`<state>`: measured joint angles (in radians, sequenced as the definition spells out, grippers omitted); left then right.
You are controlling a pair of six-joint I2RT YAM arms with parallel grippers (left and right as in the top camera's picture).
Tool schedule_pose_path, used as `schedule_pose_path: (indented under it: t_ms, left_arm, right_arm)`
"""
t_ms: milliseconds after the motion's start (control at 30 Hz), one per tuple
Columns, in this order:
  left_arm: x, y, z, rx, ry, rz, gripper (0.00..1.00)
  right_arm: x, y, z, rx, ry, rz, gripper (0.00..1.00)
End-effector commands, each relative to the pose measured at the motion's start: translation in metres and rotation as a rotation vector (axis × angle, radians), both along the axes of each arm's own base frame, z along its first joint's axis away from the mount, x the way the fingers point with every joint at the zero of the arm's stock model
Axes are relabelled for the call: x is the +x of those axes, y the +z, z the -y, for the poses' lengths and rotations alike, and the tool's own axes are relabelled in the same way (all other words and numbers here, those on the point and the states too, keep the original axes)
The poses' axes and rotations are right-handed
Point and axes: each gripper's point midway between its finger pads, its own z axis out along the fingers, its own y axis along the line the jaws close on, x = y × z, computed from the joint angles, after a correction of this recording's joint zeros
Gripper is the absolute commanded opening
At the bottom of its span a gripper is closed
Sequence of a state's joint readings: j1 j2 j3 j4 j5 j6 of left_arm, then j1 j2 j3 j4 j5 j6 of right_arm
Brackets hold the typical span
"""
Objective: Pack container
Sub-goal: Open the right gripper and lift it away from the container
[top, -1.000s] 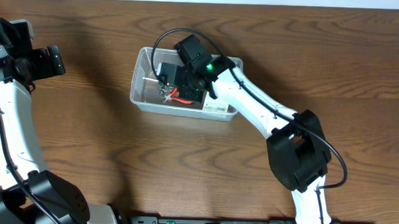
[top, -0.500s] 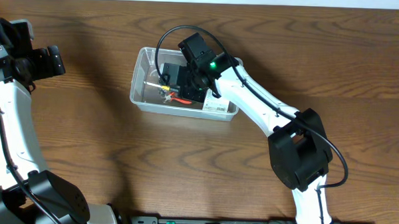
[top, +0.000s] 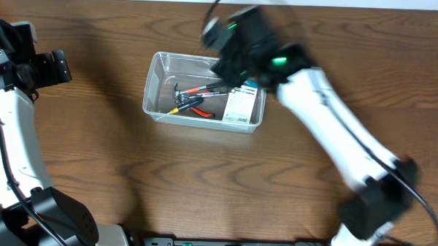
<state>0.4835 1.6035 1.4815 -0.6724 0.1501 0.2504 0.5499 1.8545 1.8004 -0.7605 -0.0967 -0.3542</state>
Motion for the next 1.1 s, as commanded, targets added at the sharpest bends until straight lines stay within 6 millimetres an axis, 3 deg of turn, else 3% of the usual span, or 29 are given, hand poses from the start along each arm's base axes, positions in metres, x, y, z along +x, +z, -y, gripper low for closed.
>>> schedule_pose_path:
  t_ms: [0,67,133,200,300,400,500,667,1067]
  left_arm:
    - [0.001,0.0,-0.002,-0.003,0.009,0.001,0.98]
    - [0.001,0.0,-0.002,-0.003,0.009,0.001,0.98]
    - [0.001,0.0,-0.002,-0.003,0.009,0.001,0.98]
    - [0.001,0.0,-0.002,-0.003,0.009,0.001,0.98]
    - [0.001,0.0,-0.002,-0.003,0.009,0.001,0.98]
    - [0.001,0.0,-0.002,-0.003,0.009,0.001,0.98]
    - [0.001,0.0,-0.002,-0.003,0.009,0.001,0.98]
    - [0.001,0.0,-0.002,-0.003,0.009,0.001,0.98]
    - [0.001,0.0,-0.002,-0.003,0.009,0.001,0.98]
  right_arm:
    - [0.012,0.05,0.047,0.151,-0.232,0.001,0.72]
    - [0.018,0.05,0.075,0.188,-0.344,-0.041,0.71]
    - [0.022,0.041,0.104,0.228,-0.481,-0.118,0.63]
    - [0.02,0.026,0.126,0.262,-0.621,-0.217,0.6]
    - [0.007,-0.005,0.152,0.238,-0.775,-0.361,0.64]
    - [-0.003,-0.031,0.177,0.187,-0.915,-0.458,0.99]
    - [-0.008,-0.044,0.192,0.161,-0.964,-0.507,0.99]
    - [-0.006,-0.044,0.21,0.168,-1.006,-0.51,0.99]
    - [-0.007,-0.045,0.211,0.169,-1.006,-0.515,0.99]
